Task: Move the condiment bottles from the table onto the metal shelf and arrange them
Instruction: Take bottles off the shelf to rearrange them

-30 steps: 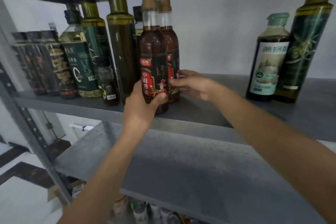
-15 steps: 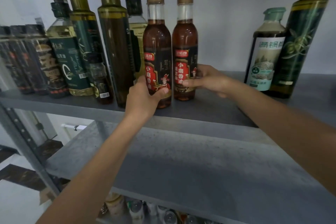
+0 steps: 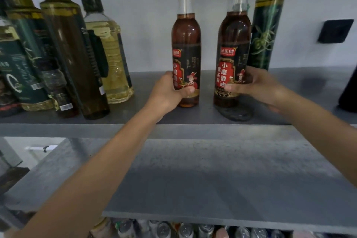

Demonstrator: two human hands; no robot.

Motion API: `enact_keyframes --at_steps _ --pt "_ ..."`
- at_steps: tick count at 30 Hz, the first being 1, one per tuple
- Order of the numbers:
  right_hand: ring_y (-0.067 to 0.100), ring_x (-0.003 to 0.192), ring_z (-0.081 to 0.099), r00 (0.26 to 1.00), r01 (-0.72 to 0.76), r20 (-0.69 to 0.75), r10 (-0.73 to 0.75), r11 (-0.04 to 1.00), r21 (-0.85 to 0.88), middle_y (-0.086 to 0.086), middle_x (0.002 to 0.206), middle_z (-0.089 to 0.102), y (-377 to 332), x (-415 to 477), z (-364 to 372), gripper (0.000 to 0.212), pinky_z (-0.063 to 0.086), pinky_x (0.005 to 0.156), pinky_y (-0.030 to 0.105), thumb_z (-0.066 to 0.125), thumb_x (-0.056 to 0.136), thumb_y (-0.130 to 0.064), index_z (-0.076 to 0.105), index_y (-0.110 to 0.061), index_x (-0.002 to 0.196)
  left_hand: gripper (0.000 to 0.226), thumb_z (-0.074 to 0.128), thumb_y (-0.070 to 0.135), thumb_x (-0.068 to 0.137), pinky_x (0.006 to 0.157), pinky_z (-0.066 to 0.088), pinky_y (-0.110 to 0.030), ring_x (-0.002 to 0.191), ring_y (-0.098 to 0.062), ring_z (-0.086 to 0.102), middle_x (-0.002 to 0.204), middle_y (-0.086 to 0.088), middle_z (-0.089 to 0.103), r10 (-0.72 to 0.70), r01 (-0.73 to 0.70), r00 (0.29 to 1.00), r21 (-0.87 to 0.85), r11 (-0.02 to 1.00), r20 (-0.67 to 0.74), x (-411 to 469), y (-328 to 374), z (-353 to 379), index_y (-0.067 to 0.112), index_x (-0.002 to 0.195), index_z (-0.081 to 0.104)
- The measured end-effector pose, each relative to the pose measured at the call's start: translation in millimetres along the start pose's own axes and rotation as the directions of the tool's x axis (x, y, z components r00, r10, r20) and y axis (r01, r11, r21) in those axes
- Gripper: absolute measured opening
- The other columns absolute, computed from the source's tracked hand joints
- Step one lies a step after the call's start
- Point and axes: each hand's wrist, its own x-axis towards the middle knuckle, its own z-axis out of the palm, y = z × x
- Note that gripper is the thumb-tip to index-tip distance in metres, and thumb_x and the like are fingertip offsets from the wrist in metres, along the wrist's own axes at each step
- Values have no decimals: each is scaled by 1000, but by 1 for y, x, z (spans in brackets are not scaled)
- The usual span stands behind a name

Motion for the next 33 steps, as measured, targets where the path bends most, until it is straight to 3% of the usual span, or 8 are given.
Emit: enact_keyframes --at_steps 8,10,12,14,16,19,23,33 --pt "15 115 55 992 -39 -122 38 999 -5 -3 126 59 5 -9 11 71 43 104 42 77 67 -34 49 -20 131 47 66 29 87 94 42 -29 121 -19 55 131 -2 59 62 -72 994 128 989 87 -9 4 13 16 130 52" --pt "16 117 53 955 -1 -295 -19 998 -68 -2 131 55 8 -16 24 74 44 103 43 78 70 -34 44 -19 134 53 65 31 88 100 45 -35 120 -20 55 131 -5 58 138 -116 989 278 954 -59 -25 -11 -6 15 136 48" --pt "18 116 51 802 190 -513 -307 944 -269 4 129 48 3 -30 45 66 46 99 40 76 77 -29 42 -14 131 46 63 25 89 96 48 -43 114 -22 57 126 -7 59 371 -249 865 353 902 -338 -49 -27 -38 13 132 52" --pt "20 112 47 550 406 -559 -620 784 -469 12 119 46 -12 -44 76 49 44 97 33 71 81 -19 48 -3 122 35 62 16 90 91 48 -47 109 -28 56 119 -14 57 561 -338 605 456 824 -565 -71 -44 -76 6 123 56" --pt "18 107 46 448 556 -497 -744 667 -497 10 112 45 -31 -43 113 36 41 95 23 67 82 -9 53 2 114 41 62 21 90 92 46 -48 112 -31 49 122 -16 48 522 -259 510 457 851 -683 -82 -62 -108 6 126 50" --pt "19 102 55 670 611 -332 -664 747 -260 3 117 48 -57 -14 170 37 47 92 27 66 84 -9 53 -8 118 66 67 37 84 99 44 -48 123 -26 44 136 -9 40 245 -95 707 255 962 -663 -79 -84 -139 15 139 37" --pt "12 108 51 984 179 -17 -179 984 26 2 126 50 -87 38 222 62 45 78 19 71 82 -17 39 -14 136 71 73 39 79 97 48 -44 119 -19 53 133 -2 52 77 7 889 181 983 -452 -65 -97 -151 21 139 39" --pt "18 116 53 993 19 118 -18 1000 -11 7 133 53 -75 88 247 77 43 85 27 79 72 -16 39 -12 138 48 70 33 83 93 50 -41 112 -23 59 121 -4 64 28 70 938 268 961 -346 -52 -101 -158 15 124 54"
